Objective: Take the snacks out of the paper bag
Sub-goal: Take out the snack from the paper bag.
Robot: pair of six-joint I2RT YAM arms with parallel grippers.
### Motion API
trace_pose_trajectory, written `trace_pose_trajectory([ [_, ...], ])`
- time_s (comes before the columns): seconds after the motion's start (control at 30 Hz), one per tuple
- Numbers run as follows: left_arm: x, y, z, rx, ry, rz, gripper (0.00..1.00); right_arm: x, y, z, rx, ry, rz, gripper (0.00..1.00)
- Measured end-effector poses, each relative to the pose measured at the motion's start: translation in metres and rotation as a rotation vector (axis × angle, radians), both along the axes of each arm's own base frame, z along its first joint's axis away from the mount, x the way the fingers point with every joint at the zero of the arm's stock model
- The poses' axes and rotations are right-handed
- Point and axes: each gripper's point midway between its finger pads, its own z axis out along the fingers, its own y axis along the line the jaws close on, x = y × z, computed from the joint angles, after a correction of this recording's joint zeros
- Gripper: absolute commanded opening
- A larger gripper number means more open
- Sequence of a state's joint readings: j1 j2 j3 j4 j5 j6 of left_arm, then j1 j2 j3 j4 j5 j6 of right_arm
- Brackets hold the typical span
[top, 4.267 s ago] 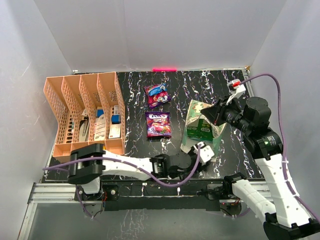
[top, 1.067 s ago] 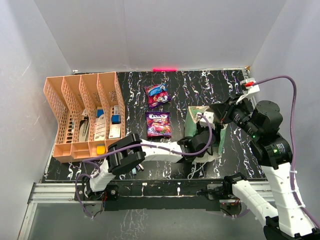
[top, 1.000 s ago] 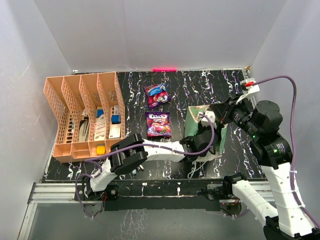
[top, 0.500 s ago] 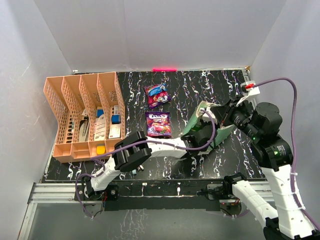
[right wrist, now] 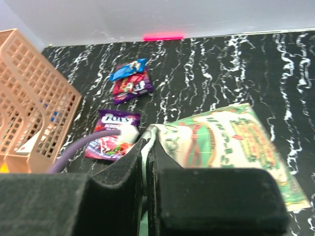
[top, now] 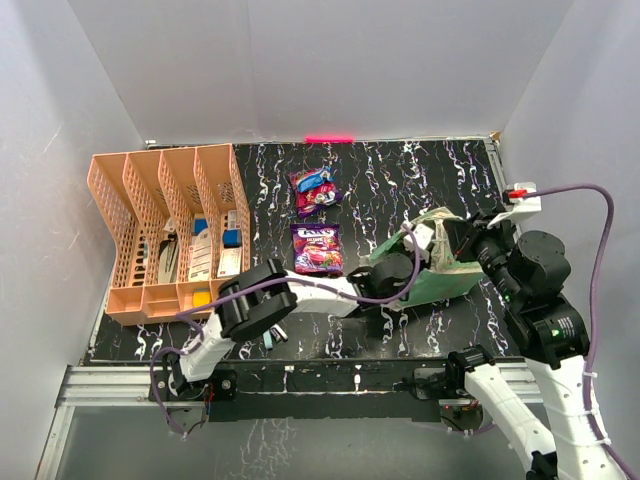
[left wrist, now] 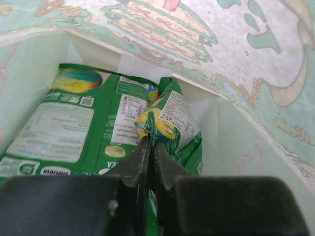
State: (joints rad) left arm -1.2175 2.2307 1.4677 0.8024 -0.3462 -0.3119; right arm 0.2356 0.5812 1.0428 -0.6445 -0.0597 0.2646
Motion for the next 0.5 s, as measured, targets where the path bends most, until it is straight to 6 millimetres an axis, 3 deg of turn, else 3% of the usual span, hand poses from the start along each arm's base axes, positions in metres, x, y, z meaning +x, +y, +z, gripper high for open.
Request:
trace_pose_trajectory([
  [0.1,-0.014,0.022,0.005,0.018,0.026,-0.037,0.00,0.001,-0.012,-0.003,-0.019,-0.016,-0.062,0.07],
  [0.33,-0.047,0.059,0.043,-0.042,0.049,-0.129,0.00,-0.001,-0.040,0.002,-0.044,-0.078,-0.205,0.07],
  [0.5,-0.051,0.067,0.036,-0.014,0.063,-0.138,0.00,-0.003,-0.038,0.005,-0.053,-0.093,-0.188,0.07],
])
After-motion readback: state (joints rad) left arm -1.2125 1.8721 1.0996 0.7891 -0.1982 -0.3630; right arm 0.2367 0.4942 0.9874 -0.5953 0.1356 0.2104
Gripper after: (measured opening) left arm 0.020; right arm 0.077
